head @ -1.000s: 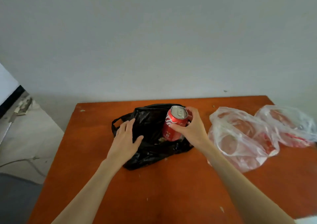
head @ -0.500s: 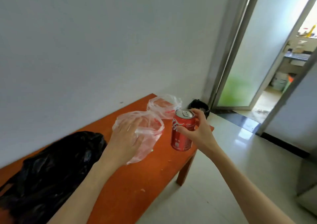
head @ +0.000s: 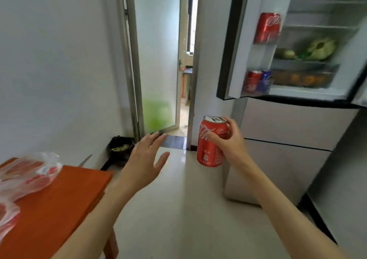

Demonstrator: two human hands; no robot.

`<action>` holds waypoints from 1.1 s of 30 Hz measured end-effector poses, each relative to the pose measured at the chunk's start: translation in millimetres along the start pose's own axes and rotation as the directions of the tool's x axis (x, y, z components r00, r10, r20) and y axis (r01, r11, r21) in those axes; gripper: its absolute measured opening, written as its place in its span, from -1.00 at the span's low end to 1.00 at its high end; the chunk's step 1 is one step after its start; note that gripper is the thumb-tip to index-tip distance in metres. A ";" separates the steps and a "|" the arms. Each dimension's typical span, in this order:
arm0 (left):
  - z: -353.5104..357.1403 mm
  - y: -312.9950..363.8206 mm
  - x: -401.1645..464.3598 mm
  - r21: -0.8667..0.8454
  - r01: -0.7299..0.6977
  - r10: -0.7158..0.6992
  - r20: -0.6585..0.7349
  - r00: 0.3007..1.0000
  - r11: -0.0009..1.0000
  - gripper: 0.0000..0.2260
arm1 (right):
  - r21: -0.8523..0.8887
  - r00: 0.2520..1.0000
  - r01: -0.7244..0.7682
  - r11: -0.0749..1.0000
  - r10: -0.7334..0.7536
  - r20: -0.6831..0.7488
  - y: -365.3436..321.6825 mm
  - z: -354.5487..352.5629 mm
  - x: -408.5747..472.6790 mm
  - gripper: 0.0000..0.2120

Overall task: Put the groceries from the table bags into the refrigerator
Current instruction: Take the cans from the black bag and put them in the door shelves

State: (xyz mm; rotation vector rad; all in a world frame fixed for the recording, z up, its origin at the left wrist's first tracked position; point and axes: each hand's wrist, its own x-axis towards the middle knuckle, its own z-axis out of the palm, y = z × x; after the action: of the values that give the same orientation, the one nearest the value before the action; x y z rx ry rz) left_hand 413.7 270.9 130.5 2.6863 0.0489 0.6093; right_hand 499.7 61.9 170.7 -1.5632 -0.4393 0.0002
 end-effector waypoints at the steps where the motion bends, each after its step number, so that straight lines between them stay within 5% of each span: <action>1: 11.0 17.9 21.3 -0.008 -0.042 0.042 -0.012 0.999 0.999 -0.39 | -0.025 0.999 0.011 1.000 -0.012 -0.036 -0.1 -25.3 8.7 -0.55; 17: 111.0 168.7 292.7 -0.079 -0.332 0.324 -0.097 0.941 0.940 -0.55 | -0.183 0.930 0.183 0.966 -0.231 -0.288 -5.9 -212.3 195.7 -0.44; 27: 88.3 241.3 490.7 0.092 -0.455 0.461 -0.293 0.838 0.886 -0.52 | -0.466 0.783 0.394 0.792 -0.555 -0.280 -67.1 -297.5 377.2 -0.37; 33: 59.0 285.7 577.7 0.242 -0.477 0.534 -0.396 0.747 0.845 -0.51 | -0.585 0.611 0.511 0.629 -0.745 -0.268 -110.2 -335.3 460.4 -0.27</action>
State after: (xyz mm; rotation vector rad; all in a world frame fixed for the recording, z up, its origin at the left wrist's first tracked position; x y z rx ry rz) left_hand 947.2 52.7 424.7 2.6060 -0.5622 1.4374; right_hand 985.1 -136.7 418.7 -1.6911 -0.6092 -1.1469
